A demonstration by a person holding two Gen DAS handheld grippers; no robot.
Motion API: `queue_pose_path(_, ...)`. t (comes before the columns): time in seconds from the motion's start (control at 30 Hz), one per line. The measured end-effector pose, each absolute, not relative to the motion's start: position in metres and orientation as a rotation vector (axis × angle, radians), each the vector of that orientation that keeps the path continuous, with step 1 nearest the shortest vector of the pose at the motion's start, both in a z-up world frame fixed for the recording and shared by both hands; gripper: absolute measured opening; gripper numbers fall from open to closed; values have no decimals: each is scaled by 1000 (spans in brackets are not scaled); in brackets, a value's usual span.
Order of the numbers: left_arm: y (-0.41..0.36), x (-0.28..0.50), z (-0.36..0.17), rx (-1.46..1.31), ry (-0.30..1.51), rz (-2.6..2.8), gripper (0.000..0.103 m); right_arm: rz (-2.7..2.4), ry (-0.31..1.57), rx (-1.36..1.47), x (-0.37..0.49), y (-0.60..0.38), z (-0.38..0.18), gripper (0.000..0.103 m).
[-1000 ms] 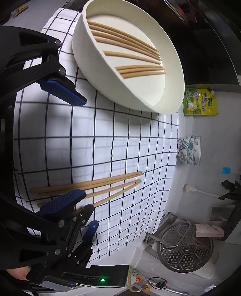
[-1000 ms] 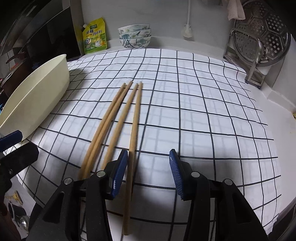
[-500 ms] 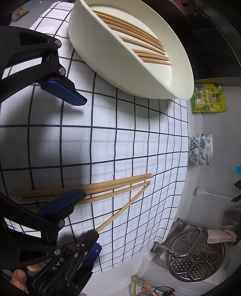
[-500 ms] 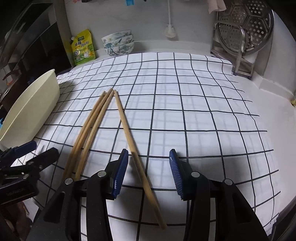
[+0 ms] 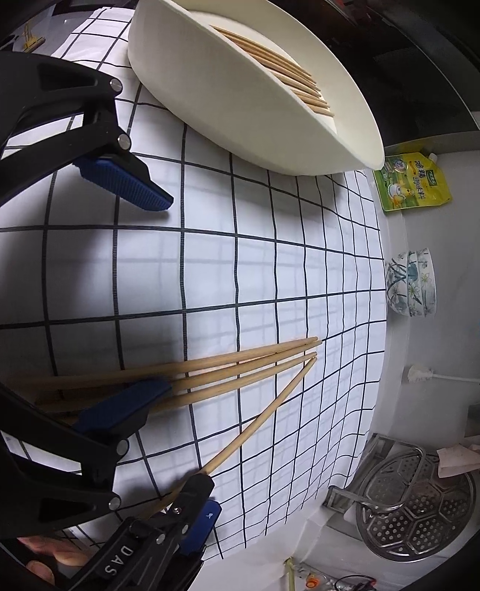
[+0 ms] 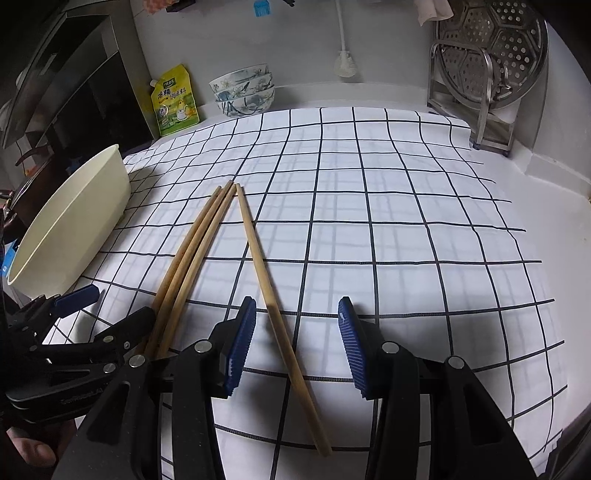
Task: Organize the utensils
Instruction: 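Lower both open tools onto the last chopsticks on the mat, then close the right tool on one chopstick while the left tool grasps another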
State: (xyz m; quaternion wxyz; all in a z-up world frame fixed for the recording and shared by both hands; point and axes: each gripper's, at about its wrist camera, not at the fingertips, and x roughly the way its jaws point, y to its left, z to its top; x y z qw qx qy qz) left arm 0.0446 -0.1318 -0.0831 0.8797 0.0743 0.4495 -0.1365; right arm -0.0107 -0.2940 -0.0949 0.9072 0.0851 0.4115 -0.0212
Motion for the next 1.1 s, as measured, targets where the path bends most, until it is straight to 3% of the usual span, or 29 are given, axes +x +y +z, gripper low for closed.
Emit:
queue_pose_path(0.67, -141, 75, -87, 156, 944, -233, 91, -89, 874, 28, 7, -274, -100, 44)
queue_pose_path(0.77, -143, 77, -87, 146, 945, -249, 90, -79, 869, 29, 7, -272, -100, 32)
queue_pose_path(0.87, -147, 75, -85, 150, 938, -273, 75, -68, 862, 8, 6, -265, -100, 13)
queue_pose_path(0.9, -149, 74, -84, 156, 933, -284, 62, -64, 861, 1, 6, -263, -100, 10)
queue_pose_path(0.97, -154, 71, -82, 162, 933, -307, 44, -57, 858, -2, 6, -261, -100, 7)
queue_pose_path(1.03, -157, 70, -80, 165, 938, -329, 19, -43, 852, 36, 6, -266, -100, 6)
queue_pose_path(1.1, -158, 69, -80, 158, 947, -349, 8, -24, 849, 91, 5, -273, -99, 6)
